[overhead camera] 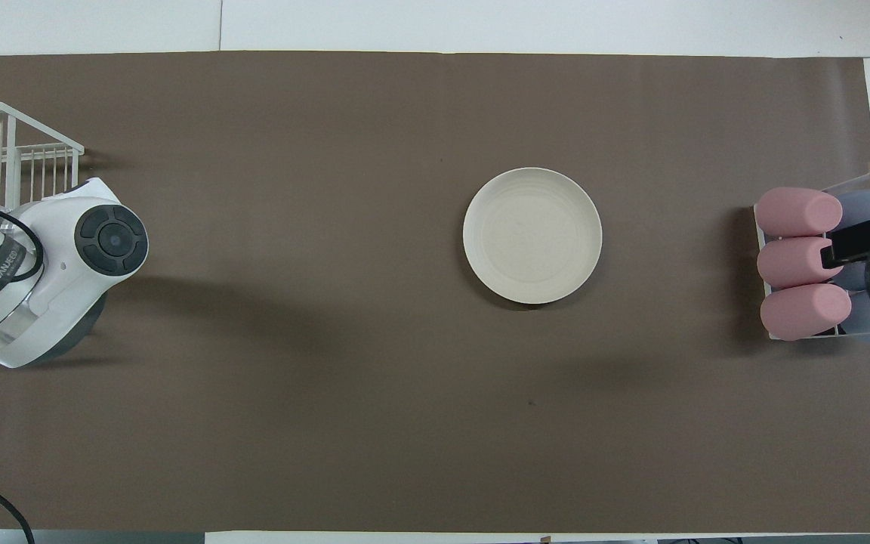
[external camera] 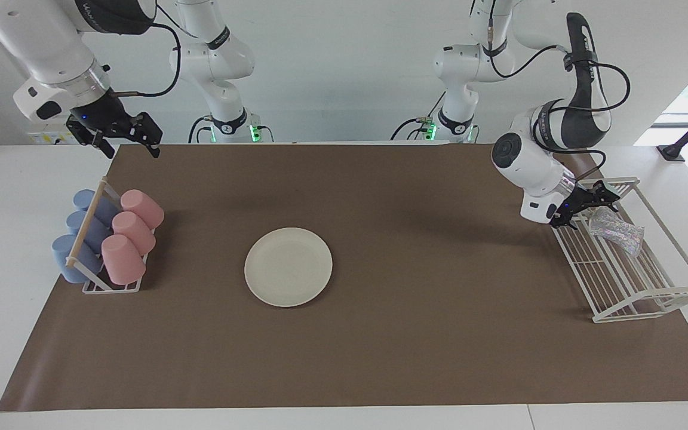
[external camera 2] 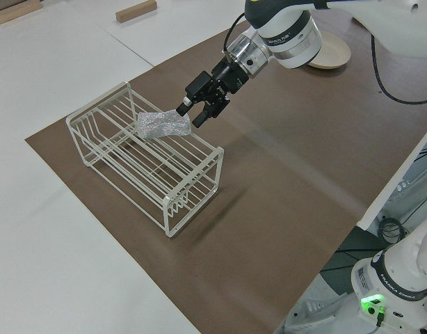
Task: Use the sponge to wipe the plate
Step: 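Reach the left gripper into the white basket and grasp the translucent wiper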
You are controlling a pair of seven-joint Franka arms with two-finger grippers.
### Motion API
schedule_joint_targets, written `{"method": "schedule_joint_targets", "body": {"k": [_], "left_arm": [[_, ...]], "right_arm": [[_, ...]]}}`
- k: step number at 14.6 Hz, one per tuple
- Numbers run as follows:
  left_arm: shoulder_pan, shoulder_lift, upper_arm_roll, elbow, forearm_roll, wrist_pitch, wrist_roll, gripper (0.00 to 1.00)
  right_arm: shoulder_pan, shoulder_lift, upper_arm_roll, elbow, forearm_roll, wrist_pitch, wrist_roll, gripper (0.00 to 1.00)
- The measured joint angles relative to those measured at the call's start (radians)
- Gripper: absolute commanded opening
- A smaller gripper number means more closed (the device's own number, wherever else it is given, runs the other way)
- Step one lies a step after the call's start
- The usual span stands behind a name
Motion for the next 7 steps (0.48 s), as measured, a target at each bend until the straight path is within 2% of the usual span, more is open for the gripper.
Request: {"method": "schedule_joint_targets", "body": {"k": [1,2,3,4,5,7], "left_arm": [[0.005,0.000,0.000,0.000,0.001,0.007,0.000,0.72],[0.006,0.000,0.000,0.000,0.001,0.009,0.000,0.44],[0.006,0.000,0.000,0.000,0.001,0.010,0.000,0.24],[0.006,0.000,-0.001,0.000,0.001,0.011,0.000,0.11],[0.006,0.000,-0.002,0.000,0.002,0.012,0.000,0.00],[0.006,0.000,-0.003,0.000,0.002,0.015,0.000,0.00]], "right_arm": [[0.000,0.000,0.003,0.000,0.000,0.000,0.004,1.00],[0.000,0.000,0.005,0.000,0.000,0.000,0.008,1.00],[0.000,0.000,0.005,0.000,0.000,0.000,0.009,1.00],[0.000,0.000,0.005,0.000,0.000,0.000,0.009,1.00],[0.000,0.000,0.005,0.000,0.000,0.000,0.010,1.00],[0.000,0.000,0.005,0.000,0.000,0.000,0.010,1.00]]}}
